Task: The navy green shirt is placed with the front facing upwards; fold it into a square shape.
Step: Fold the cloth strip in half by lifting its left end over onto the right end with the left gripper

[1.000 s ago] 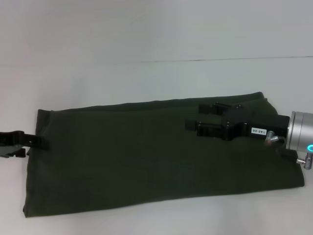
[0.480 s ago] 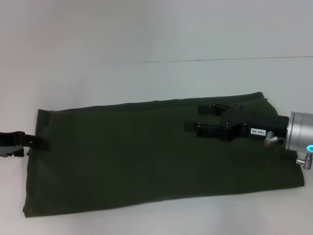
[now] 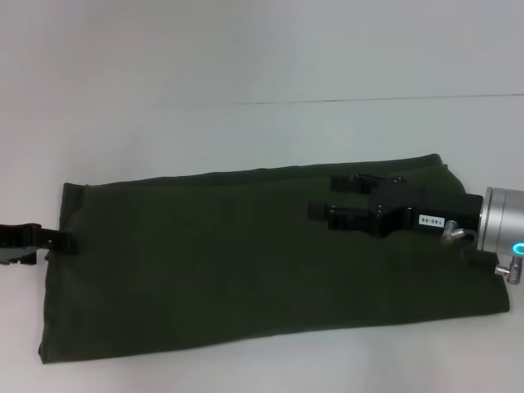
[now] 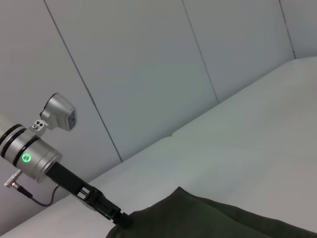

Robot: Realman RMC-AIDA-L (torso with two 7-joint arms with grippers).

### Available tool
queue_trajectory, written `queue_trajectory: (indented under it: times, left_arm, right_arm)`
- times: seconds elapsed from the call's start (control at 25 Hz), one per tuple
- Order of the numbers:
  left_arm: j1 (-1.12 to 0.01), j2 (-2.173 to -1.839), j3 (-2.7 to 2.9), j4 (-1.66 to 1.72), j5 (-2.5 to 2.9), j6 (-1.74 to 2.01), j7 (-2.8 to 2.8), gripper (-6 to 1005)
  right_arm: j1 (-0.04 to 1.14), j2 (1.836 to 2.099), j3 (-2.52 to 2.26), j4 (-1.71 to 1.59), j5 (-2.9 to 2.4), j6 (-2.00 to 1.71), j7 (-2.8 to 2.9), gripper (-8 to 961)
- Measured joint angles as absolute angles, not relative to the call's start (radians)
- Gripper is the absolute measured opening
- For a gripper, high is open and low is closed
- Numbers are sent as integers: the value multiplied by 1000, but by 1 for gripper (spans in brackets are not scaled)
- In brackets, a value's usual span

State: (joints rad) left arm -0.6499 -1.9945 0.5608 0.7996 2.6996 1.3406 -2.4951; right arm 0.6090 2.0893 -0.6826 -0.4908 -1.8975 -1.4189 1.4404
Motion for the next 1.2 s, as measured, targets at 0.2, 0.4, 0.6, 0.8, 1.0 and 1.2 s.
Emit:
queue_trajectory:
  times: [0.2,0.4,0.6,0.8,1.0,1.2]
  left_arm:
    - [-653,-1999,566,797,2700,1341,-2497,839]
    - [-656,-2000,567,787,2700,1343,-2497,840]
    - [-657,-1999,568,785,2699,1345,-2497,840]
    - [-663,-1999,568,770,2698,1348,-2497,840]
    - [-671,-1999,567,758,2694,1350,-2496,839]
    - [-678,-1999,567,743,2691,1351,-2494,838]
  right_arm:
    - [609,2089,-683,-491,-1898,-1419,1440,885]
    - [609,2089,-683,-491,-1898,-1419,1440,885]
    - [609,2089,-684,-491,-1898,-1419,1440,884]
    - [609,2089,-684,-491,-1898,-1419,1440,884]
    - [607,2089,-684,-491,-1898,-1419,1440,884]
    - [606,2088,-684,-491,-1898,-1419,1440,884]
